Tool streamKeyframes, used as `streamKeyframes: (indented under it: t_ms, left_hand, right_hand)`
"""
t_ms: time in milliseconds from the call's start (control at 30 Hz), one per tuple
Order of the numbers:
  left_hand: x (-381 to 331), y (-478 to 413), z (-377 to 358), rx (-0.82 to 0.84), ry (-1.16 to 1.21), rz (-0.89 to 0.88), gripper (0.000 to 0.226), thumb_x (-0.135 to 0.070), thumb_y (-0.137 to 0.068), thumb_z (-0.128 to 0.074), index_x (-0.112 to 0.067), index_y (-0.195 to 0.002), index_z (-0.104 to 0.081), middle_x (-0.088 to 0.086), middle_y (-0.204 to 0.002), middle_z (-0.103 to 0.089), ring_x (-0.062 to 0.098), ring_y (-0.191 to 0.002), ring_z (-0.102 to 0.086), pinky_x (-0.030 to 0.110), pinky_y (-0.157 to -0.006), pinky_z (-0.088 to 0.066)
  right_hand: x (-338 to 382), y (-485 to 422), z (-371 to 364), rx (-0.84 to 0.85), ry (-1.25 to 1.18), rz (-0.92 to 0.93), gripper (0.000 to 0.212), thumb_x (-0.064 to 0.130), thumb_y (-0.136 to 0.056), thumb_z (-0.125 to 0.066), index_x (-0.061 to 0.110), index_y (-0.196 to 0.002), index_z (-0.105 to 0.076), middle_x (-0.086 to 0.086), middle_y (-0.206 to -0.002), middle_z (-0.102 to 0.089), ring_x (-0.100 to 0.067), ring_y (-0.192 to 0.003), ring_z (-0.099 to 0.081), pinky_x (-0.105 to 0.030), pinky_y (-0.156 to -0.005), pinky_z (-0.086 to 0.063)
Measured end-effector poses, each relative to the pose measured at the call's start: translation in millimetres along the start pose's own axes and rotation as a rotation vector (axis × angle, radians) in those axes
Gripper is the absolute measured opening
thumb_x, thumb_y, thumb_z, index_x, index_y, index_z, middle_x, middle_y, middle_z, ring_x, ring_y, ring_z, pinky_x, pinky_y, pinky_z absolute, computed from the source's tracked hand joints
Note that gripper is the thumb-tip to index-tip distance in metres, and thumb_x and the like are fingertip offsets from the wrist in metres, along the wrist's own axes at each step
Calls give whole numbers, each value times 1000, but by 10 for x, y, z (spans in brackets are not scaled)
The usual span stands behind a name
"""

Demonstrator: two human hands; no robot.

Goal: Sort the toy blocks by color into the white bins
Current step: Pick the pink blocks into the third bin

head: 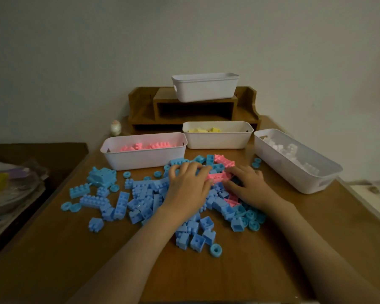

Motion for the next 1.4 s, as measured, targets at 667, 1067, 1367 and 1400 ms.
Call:
streamKeyframes:
  t_ms: [667,1067,1367,1400]
  left_hand:
    - [1,73,151,-118,237,98,25,-26,-91,-54,-20,-95,-30,-7,-83,-44,10,-79,-42,32,-94,-15]
    - [54,75,107,-27,187,138,32,-15,-85,-50,-21,-112,-33,-7,-94,-52,11,-97,-47,28,-90,-9]
    - [23,65,-25,97,58,69,30,-27,-90,-45,-27,-118,-53,-5,-112,-39,16,-114,-31,31,-93,-9]
    - [25,68,-11,82,69,71,28,-27,-90,-44,-25,-117,-54,-4,-112,-39,16,-114,-32,31,-93,-9]
  right_hand:
    - [10,32,22,81,60,71,21,55,-87,-49,35,-94,-51,15,-104,-46,-8,-101,-33,-31,-87,-19]
    - [178,175,209,103,-334,118,13,16,-91,-54,28,-89,-52,13,-90,-52,2,-84,-51,-17,-74,-40]
    - [143,179,74,225,-103,57,10,28,-88,-61,25,-94,-53,10,-102,-54,-10,-101,-44,-37,-95,-35]
    - [134,181,79,222,-82,50,10,29,-89,-59,24,-96,-52,11,-101,-53,-7,-98,-42,-35,-94,-31]
Point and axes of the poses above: each hand's wrist, its own y-axis away from the middle knuckle, its own z-axis out of the back of the hand, x = y × z, the point moved 9 cm from there along -y, towards the middle knuckle
